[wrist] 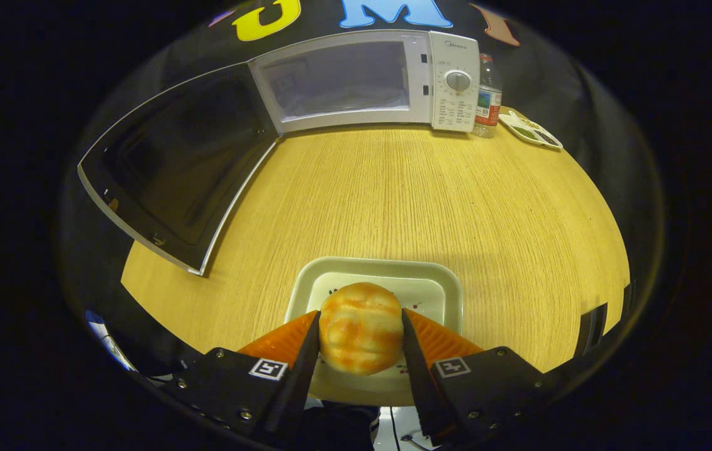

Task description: Open the microwave, put the food inside, and close the microwave door.

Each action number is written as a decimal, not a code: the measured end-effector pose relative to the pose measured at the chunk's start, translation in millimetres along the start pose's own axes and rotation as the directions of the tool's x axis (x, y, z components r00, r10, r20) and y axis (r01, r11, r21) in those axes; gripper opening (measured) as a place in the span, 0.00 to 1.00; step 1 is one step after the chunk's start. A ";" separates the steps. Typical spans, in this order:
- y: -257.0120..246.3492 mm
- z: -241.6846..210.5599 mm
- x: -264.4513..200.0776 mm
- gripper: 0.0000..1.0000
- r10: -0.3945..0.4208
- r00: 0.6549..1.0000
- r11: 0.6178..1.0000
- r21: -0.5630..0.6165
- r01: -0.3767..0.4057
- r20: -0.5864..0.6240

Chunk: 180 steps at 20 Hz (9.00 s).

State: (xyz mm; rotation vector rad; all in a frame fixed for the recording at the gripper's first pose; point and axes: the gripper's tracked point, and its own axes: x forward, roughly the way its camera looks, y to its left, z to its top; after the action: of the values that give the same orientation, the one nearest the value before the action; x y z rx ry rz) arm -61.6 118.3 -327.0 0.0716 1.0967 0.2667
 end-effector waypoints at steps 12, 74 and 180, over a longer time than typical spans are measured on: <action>51.4 127.3 -4.7 0.70 0.162 0.956 0.964 0.168 -0.207 0.244; 46.9 349.9 142.6 0.98 -0.041 0.791 0.931 0.310 -0.192 0.611; 25.1 262.6 36.0 0.01 -0.039 0.857 0.995 -0.056 0.079 0.513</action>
State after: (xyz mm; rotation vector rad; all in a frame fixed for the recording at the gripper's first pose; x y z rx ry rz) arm 182.0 171.0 -233.3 0.0373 0.5532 0.2157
